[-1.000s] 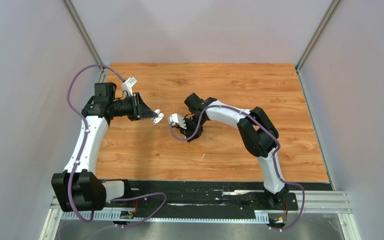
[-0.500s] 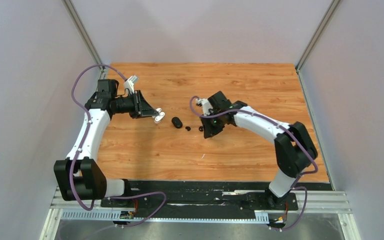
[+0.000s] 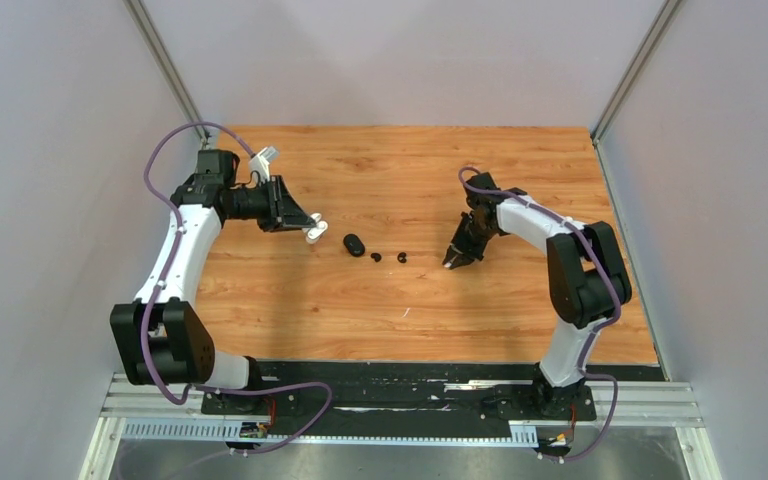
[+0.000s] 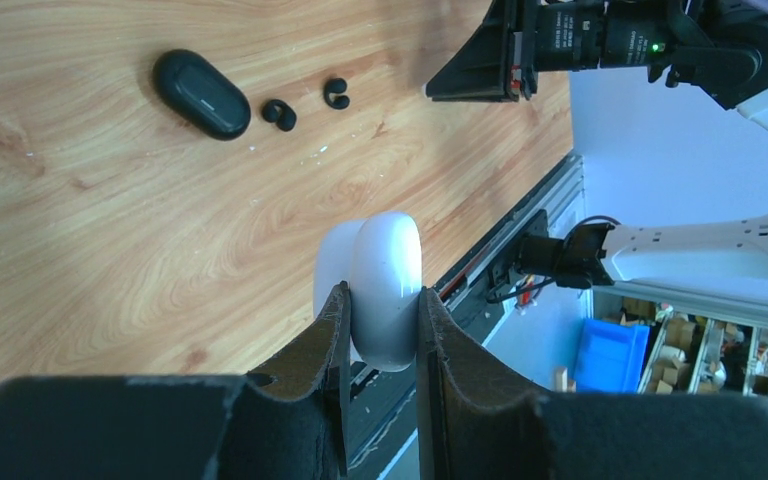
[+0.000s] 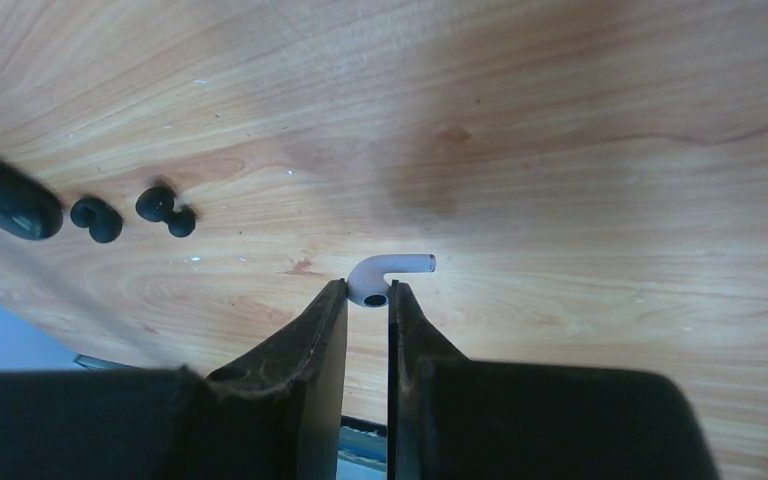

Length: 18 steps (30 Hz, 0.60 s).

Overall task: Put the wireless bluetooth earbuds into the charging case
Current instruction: Place the earbud at the center of the board.

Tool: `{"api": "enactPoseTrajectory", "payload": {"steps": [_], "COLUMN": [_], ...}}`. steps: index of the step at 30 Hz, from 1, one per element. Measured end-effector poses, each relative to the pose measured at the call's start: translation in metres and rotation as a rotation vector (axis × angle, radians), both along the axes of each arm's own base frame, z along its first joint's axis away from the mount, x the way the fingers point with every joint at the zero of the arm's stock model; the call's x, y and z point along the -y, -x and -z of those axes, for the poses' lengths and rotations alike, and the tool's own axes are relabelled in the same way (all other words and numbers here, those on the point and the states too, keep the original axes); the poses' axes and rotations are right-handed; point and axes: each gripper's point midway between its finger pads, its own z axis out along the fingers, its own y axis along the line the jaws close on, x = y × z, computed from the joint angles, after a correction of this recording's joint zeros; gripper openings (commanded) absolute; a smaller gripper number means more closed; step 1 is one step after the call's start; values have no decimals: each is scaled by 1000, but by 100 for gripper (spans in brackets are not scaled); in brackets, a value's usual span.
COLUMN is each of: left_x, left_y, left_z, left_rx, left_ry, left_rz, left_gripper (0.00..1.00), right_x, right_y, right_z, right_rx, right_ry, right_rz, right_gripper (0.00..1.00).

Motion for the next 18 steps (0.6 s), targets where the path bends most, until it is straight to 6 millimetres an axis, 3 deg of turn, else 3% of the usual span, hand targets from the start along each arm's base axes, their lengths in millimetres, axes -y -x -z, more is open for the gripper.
{"api": "enactPoseTrajectory", "payload": {"steps": [3,7,10,14,18], "left_x": [-2,-4,-5,-6,-6], "left_y": [1,3,3,3,2], "left_z": [4,9,10,13,12], "left_rx": [-10,-22,-25,-28,-22], "left_ry": [-16,-36,-48,-54,-58], "left_rz": [-1,0,2,5,9], "left_gripper": [0,0,0,0,0], "right_x": [-7,-7,-6,-5,2], "right_y": [6,12,13,1,-19], "right_z": [8,20,26,14,-12], "right_rx": [-77,-168,-205,-183,-95], "right_ry": [-1,0,-1,-18,-46], "right_rz": [59,135,159,157,99], "right_gripper": [13,38,44,51,58]}}
